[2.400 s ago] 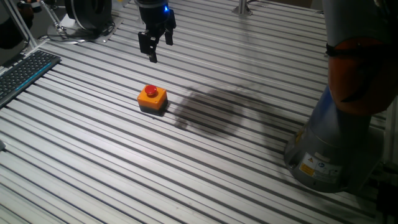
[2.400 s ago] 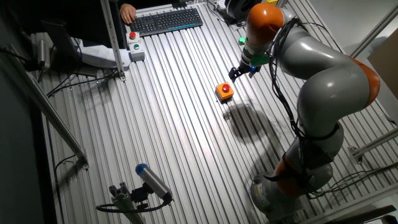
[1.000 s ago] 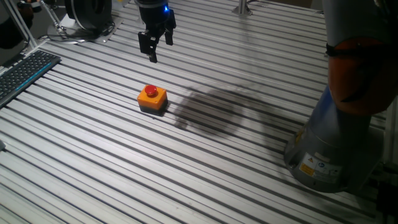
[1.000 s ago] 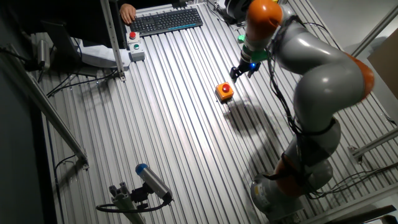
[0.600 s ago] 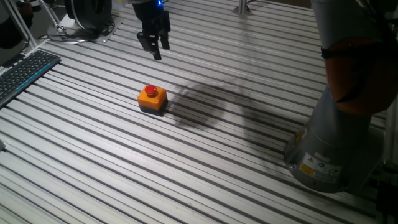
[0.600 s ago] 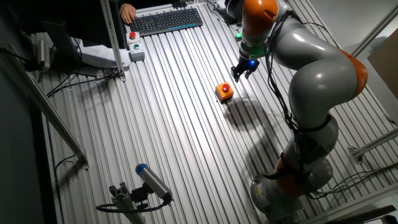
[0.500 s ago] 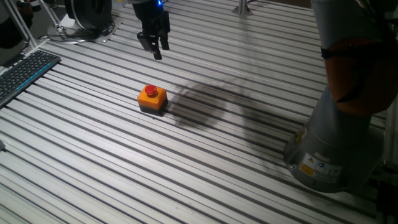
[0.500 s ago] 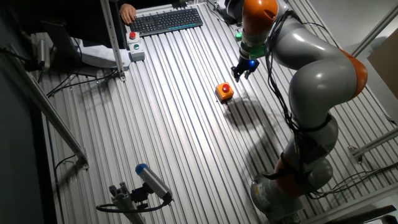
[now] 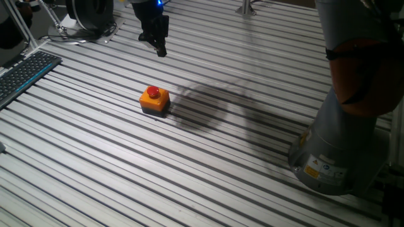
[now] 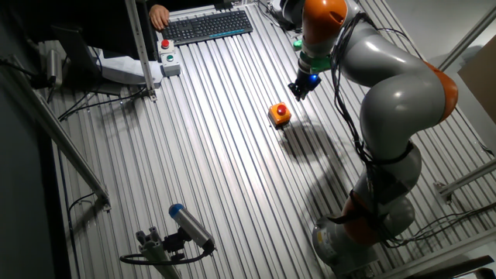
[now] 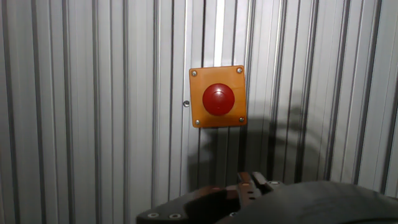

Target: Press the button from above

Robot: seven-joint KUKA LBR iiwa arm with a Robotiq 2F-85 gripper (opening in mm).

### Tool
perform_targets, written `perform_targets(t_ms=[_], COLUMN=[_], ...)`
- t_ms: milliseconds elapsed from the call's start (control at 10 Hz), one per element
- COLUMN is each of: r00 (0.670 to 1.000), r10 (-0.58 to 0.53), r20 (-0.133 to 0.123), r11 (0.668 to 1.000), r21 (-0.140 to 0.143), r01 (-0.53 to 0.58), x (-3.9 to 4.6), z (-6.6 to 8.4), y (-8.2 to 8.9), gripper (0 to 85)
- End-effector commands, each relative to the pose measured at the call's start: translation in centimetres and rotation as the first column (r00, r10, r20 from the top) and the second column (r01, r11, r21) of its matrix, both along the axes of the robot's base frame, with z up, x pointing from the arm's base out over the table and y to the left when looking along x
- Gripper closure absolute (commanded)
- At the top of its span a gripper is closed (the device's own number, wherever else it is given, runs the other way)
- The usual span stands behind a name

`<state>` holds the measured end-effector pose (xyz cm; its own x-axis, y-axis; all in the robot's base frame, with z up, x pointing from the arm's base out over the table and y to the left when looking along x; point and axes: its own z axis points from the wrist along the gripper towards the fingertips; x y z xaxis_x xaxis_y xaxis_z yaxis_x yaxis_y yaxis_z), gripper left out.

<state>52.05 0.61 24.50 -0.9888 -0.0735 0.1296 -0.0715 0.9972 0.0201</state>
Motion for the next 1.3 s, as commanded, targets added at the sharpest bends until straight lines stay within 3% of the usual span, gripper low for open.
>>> perform_targets(t_ms=[0, 600, 800, 1000, 1200], r00=[1.000, 0.998, 0.998, 0.998, 0.998], r10=[-0.005, -0.055, -0.061, -0.060, -0.057], r20=[0.005, 0.021, 0.017, 0.021, 0.032], r11=[1.000, 0.998, 0.998, 0.998, 0.998], r21=[0.001, 0.012, -0.001, 0.012, 0.013], r01=[0.005, 0.055, 0.061, 0.059, 0.056], x=[0.14, 2.12, 3.45, 4.69, 5.18], z=[-0.1, -3.8, -4.9, -5.9, -6.8], y=[0.0, 0.2, 1.2, 1.2, 1.3], gripper=[85.0, 85.0, 85.0, 85.0, 85.0])
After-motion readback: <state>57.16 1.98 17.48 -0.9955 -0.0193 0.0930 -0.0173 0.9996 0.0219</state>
